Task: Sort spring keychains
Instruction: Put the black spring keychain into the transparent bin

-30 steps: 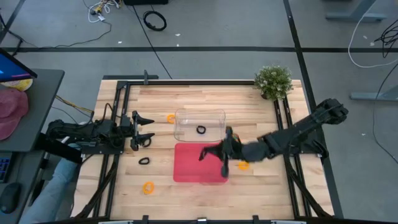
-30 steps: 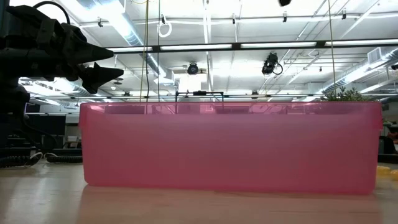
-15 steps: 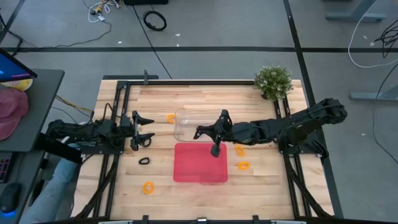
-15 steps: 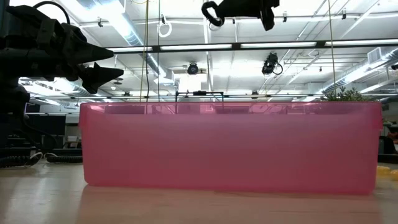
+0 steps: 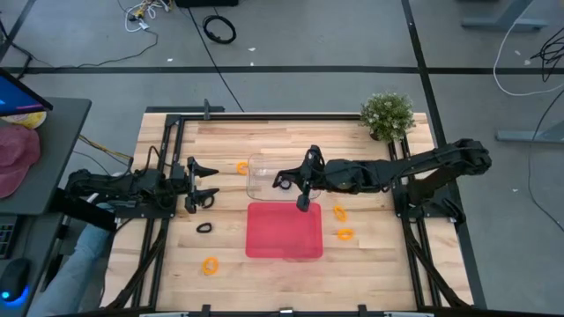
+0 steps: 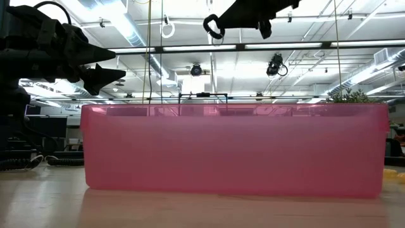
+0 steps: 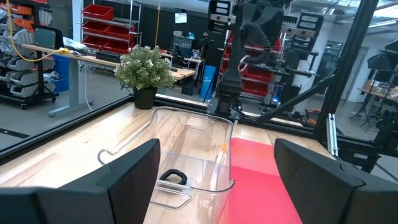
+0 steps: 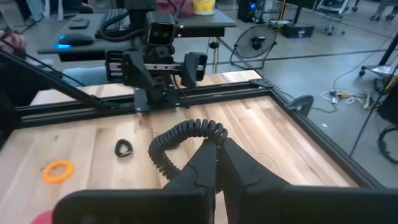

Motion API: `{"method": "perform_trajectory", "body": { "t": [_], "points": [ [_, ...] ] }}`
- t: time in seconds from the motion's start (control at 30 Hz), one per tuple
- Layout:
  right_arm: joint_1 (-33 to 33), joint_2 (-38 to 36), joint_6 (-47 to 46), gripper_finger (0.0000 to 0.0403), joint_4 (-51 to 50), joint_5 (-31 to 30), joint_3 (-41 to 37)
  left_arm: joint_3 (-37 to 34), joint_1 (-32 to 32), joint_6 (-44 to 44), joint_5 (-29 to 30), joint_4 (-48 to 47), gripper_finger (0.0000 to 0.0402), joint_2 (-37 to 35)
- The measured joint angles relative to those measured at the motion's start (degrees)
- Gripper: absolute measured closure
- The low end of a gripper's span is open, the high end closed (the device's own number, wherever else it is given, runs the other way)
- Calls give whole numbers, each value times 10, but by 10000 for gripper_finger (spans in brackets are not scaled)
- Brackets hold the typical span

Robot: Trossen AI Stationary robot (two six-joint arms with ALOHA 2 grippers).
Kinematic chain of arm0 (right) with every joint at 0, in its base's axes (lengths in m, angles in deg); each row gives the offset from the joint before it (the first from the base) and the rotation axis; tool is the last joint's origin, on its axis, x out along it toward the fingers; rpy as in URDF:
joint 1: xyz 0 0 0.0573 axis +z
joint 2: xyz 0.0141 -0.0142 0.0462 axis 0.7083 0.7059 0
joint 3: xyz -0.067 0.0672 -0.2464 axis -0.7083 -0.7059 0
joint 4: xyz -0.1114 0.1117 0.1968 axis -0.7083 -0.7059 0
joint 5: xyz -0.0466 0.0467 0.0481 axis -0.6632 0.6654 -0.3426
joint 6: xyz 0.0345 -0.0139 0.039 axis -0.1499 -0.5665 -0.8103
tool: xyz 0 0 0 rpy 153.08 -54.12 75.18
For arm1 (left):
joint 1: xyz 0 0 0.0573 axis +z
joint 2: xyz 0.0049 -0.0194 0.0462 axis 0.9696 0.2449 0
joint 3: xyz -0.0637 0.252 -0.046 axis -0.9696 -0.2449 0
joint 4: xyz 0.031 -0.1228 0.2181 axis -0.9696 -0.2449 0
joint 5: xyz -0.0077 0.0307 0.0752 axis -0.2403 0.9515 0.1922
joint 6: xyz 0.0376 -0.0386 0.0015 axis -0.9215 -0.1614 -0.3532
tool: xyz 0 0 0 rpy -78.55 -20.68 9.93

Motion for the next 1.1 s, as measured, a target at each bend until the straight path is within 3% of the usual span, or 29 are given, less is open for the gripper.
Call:
{"method": "perform_trajectory", "body": {
  "t": [0.43, 0.7, 1.1],
  "points": [
    [-52, 0, 21, 396, -17, 8, 0, 0, 0, 0, 0, 0, 81, 0],
    [-81, 0, 18, 392, -38, 50, 0, 0, 0, 0, 0, 0, 81, 0],
    [-89, 0, 11, 301, -79, 49, 0, 0, 0, 0, 0, 0, 81, 0]
  ]
}}
